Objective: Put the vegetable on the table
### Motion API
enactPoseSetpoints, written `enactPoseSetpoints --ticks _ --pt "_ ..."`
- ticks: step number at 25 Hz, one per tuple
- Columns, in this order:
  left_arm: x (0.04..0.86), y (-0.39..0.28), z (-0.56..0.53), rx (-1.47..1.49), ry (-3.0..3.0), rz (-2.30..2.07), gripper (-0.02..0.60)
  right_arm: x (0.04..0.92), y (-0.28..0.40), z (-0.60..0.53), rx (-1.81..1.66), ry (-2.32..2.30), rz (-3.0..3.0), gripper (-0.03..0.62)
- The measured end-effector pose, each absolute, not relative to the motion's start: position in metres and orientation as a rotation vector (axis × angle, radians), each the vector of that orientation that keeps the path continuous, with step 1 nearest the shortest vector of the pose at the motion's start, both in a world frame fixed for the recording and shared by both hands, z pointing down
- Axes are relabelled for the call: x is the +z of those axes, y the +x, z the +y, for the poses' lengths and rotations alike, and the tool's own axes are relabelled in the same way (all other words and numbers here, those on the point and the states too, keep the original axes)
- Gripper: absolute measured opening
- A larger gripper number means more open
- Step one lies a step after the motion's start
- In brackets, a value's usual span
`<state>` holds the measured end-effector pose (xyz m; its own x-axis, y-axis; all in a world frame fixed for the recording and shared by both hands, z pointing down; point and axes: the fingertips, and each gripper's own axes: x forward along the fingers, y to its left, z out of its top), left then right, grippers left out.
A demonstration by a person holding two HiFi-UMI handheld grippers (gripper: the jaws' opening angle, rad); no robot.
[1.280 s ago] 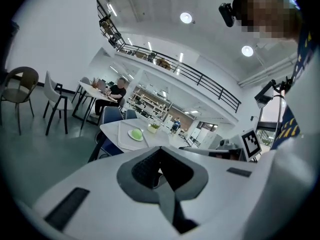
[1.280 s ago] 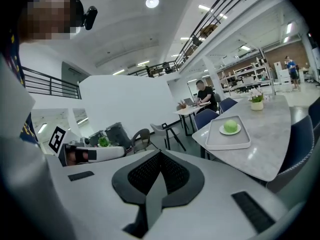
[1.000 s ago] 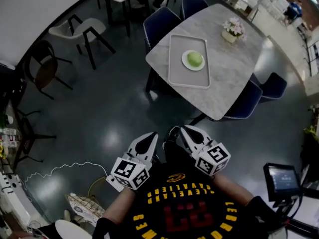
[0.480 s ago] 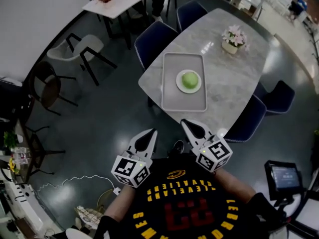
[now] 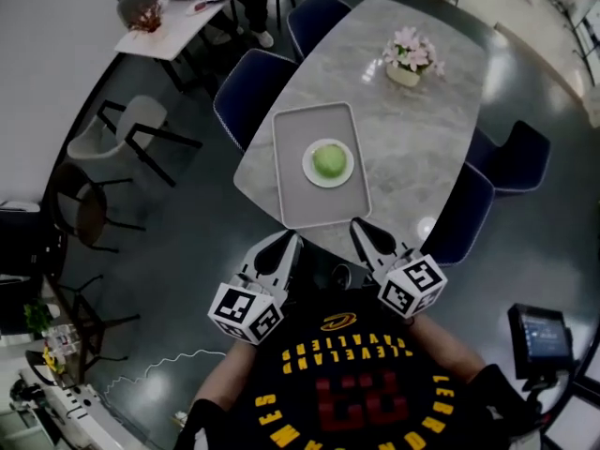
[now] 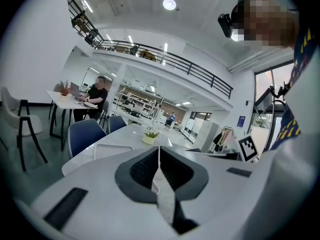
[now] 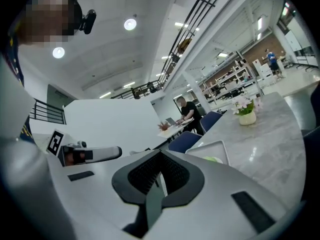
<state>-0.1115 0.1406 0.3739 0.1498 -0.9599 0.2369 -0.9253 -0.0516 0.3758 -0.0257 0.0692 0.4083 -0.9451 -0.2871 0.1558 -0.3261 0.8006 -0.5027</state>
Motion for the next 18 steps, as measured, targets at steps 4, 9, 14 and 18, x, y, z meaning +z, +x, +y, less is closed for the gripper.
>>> enactPoseSetpoints --ticks 4,9,14,18 --pt "0.381 -0.122 0.107 -0.100 2.002 -1.717 0.002 0.416 -0.019 0.039 0.918 0.623 -2.887 0.005" --pt "0.395 -0.146 0.060 -0.076 2.026 -1.611 0.049 0.424 -0.024 0.000 1.015 0.782 -2.829 0.006" --pt "0.416 -0.179 0.026 -0.021 2.019 -1.498 0.106 0.432 -0.036 -0.027 1.054 0.967 -2.713 0.091" --pt "0.448 -0.211 -0.001 0.054 2.009 -1.431 0.137 0.456 -0.049 -0.046 1.088 1.053 -2.621 0.098"
